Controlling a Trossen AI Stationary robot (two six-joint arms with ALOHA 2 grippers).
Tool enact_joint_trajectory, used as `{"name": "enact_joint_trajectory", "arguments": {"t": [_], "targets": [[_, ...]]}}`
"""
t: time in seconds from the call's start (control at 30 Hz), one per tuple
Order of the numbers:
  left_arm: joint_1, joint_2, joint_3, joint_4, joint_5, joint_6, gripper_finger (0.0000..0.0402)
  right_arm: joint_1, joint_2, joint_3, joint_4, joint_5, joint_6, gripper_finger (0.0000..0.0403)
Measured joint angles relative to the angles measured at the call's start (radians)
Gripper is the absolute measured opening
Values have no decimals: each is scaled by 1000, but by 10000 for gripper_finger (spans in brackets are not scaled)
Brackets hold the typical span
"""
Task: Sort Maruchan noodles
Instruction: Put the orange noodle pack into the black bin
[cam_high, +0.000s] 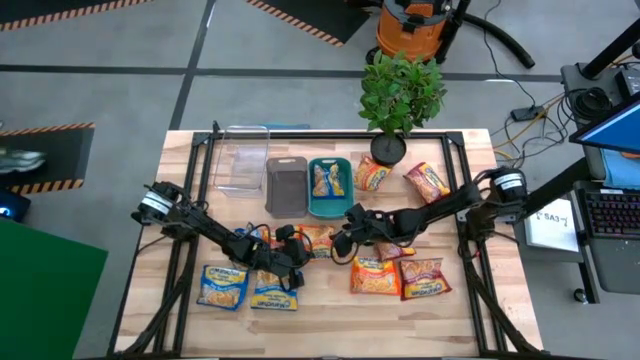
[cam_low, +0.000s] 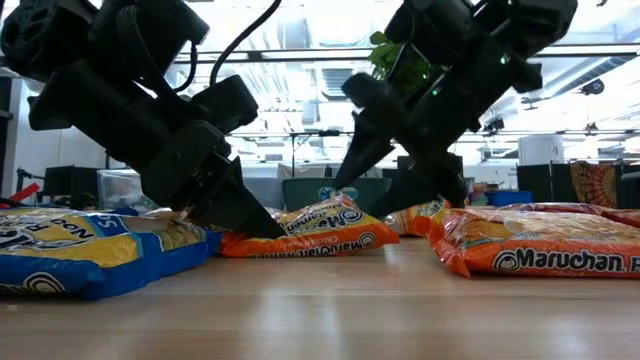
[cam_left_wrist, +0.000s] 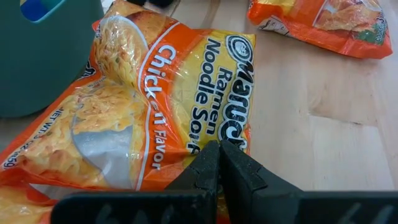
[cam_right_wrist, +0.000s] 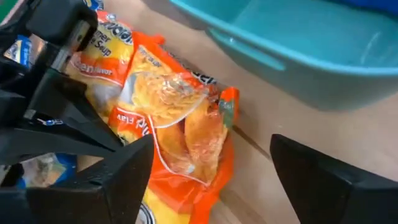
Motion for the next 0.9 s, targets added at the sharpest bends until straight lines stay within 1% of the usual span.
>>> {"name": "enact_joint_trajectory", "arguments": {"t": [0.1, 0.23, 0.47, 0.57, 0.67, 0.9], "targets": [[0, 1, 0, 0, -6, 0, 0, 0, 46, 0, 103, -17, -5, 318], [0, 1, 0, 1, -15, 0, 0, 0, 99, 0, 214, -47, -23, 318], [0, 9, 0, 12, -21, 1, 0, 0, 188, 0, 364, -65, -26, 296], [0, 16, 0, 26, -23, 1, 0, 0, 212, 0, 405, -64, -31, 277], [0, 17, 0, 28, -24, 1, 0, 0, 216, 0, 414, -64, -47, 250], [0, 17, 0, 30, -29, 1, 0, 0, 213, 0, 420, -74, -73, 167]]}}
